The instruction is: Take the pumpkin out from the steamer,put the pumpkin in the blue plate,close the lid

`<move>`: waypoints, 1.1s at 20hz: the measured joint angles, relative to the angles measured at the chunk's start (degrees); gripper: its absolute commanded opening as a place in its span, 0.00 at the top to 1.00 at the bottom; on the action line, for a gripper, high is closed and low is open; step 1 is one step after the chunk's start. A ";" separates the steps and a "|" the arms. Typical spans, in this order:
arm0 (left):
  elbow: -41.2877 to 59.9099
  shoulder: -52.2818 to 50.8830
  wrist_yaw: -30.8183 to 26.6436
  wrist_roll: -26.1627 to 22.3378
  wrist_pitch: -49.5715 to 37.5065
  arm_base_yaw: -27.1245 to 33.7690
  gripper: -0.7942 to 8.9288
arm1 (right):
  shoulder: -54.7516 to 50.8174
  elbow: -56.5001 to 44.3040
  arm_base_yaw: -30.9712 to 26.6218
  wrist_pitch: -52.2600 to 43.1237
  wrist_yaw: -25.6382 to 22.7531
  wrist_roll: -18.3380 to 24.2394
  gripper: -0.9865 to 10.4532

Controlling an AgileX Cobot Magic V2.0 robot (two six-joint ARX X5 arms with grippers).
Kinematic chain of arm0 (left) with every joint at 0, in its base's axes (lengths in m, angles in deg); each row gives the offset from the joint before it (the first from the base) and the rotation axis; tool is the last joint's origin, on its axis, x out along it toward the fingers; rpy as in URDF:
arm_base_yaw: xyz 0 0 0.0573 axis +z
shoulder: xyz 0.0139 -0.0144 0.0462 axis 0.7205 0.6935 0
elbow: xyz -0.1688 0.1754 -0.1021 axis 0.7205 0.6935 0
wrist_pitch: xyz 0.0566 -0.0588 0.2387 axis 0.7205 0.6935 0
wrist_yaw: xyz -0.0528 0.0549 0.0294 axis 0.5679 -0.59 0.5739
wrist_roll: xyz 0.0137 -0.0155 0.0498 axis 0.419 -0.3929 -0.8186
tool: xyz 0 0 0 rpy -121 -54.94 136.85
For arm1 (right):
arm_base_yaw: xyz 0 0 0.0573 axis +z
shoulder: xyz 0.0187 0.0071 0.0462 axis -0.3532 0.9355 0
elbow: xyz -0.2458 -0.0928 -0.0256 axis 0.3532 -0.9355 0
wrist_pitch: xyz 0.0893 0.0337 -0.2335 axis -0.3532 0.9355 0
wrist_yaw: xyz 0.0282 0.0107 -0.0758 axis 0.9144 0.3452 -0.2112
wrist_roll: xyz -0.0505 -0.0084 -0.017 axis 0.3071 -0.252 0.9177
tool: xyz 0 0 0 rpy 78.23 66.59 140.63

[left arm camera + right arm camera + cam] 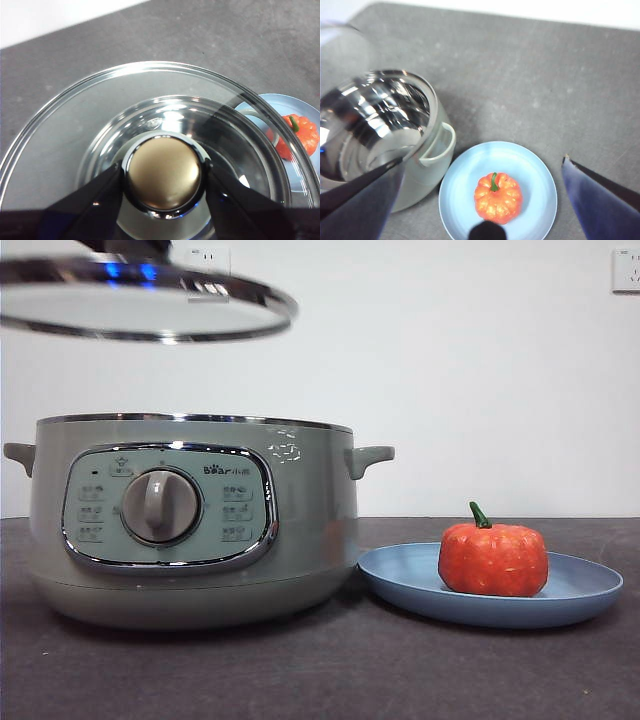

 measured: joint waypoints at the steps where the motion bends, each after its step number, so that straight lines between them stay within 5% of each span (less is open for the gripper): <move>1: 0.00 1.51 0.74 0.02 -1.33 0.00 0.93 | -1.05 0.00 0.00 0.20 0.00 -0.13 0.45; 22: -0.28 15.58 4.57 1.01 -6.40 -0.81 0.93 | -4.44 0.00 0.00 2.16 -0.11 -0.63 0.45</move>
